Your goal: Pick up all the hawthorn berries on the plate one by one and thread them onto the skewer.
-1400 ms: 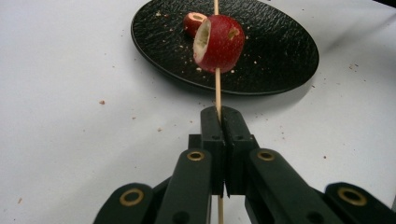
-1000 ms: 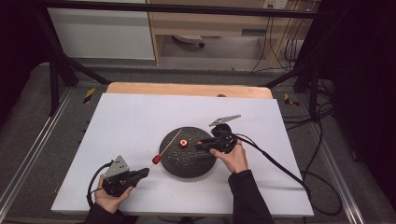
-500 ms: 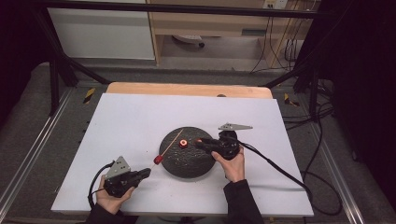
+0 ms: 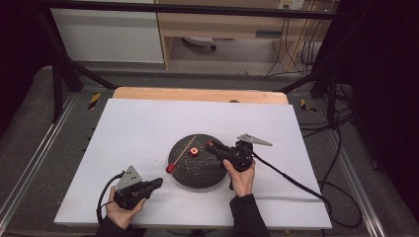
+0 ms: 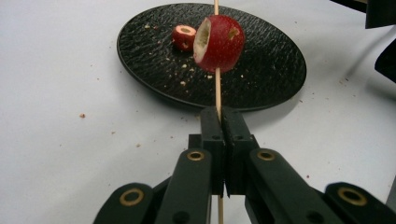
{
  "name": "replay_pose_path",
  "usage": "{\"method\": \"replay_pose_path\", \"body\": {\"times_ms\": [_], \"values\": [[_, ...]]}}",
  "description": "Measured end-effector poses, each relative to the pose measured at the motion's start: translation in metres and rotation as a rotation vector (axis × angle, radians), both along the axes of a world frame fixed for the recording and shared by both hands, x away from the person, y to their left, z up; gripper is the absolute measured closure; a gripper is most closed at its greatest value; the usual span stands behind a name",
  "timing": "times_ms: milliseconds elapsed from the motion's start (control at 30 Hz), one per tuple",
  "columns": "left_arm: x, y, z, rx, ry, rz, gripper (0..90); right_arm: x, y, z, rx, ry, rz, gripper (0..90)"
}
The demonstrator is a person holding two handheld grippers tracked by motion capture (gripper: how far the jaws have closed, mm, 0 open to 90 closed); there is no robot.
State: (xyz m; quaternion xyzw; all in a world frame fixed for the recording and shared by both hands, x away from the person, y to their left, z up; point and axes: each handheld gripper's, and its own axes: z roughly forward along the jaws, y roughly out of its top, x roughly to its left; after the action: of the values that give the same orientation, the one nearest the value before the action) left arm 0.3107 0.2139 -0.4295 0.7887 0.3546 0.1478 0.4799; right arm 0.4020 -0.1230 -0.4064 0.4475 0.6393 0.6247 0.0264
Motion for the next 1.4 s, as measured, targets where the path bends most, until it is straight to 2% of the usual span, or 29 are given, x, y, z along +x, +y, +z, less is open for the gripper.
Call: {"method": "replay_pose_path", "body": {"times_ms": [300,633,1200,1400], "values": [[0.002,-0.011,0.006,-0.009,-0.012,0.006,88.8,-0.001,-0.007,0.004,0.117,-0.069,-0.095,63.2],[0.004,-0.029,0.015,-0.033,-0.032,-0.013,88.8,0.002,-0.011,0.013,0.225,-0.131,-0.159,63.2],[0.003,-0.048,0.019,-0.060,-0.040,-0.043,88.8,0.006,-0.015,0.021,0.336,-0.172,-0.216,63.3],[0.004,-0.052,0.019,-0.062,-0.040,-0.047,88.8,0.007,-0.015,0.020,0.351,-0.178,-0.229,63.3]]}}
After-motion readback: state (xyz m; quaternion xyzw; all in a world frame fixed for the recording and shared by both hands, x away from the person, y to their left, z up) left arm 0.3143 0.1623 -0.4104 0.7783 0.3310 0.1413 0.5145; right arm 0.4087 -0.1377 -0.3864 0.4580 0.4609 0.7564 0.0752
